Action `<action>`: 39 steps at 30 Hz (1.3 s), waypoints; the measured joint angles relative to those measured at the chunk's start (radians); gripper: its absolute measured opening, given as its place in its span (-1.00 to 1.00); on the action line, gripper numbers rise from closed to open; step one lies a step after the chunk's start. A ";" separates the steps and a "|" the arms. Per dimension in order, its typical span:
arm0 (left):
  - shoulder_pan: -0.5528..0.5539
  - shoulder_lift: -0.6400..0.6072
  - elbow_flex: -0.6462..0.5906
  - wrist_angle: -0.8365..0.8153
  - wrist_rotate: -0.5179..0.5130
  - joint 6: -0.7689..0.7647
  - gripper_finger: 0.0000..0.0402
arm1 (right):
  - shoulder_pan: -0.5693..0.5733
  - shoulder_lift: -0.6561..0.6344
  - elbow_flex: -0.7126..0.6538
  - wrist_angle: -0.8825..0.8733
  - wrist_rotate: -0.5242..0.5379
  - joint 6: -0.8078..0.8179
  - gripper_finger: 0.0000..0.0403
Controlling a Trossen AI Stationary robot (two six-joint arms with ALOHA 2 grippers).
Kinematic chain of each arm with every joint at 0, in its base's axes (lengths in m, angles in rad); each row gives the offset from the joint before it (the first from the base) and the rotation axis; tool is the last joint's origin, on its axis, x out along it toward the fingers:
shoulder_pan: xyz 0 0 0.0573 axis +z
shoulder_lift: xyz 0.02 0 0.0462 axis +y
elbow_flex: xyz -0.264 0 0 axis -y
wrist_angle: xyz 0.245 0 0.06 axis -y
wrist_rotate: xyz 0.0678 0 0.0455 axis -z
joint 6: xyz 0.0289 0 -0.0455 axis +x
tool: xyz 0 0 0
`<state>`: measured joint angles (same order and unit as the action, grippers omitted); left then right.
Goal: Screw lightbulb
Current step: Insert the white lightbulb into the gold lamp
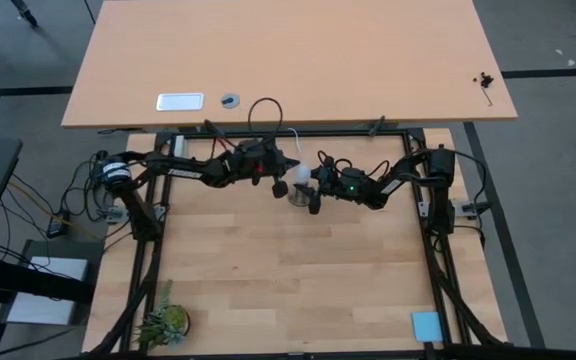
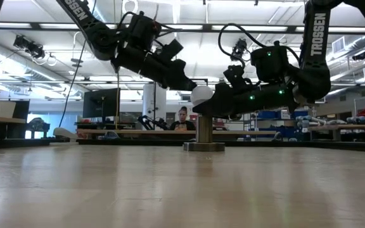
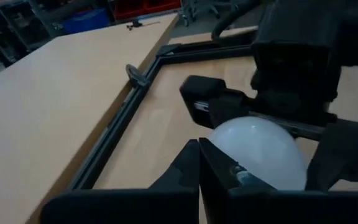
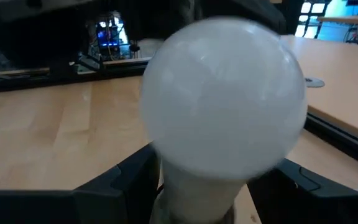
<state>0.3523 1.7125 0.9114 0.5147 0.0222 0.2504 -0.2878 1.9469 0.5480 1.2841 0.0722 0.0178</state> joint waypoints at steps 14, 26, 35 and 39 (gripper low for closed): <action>-0.048 0.048 0.025 0.011 -0.023 0.008 -0.99 | 0.002 0.000 0.000 -0.002 -0.001 -0.023 0.13; -0.078 0.048 0.024 0.009 -0.053 0.049 -1.00 | 0.015 0.000 -0.001 -0.005 0.001 -0.046 0.13; -0.078 0.048 0.024 0.005 -0.065 0.058 -1.00 | 0.019 -0.002 -0.001 -0.006 0.019 0.018 0.22; -0.078 0.048 0.023 0.003 -0.072 0.059 -1.00 | 0.019 -0.002 -0.001 -0.006 0.023 0.052 0.29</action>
<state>0.2741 1.7608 0.9348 0.5182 -0.0498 0.3092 -0.2684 1.9450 0.5472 1.2778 0.0948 0.0698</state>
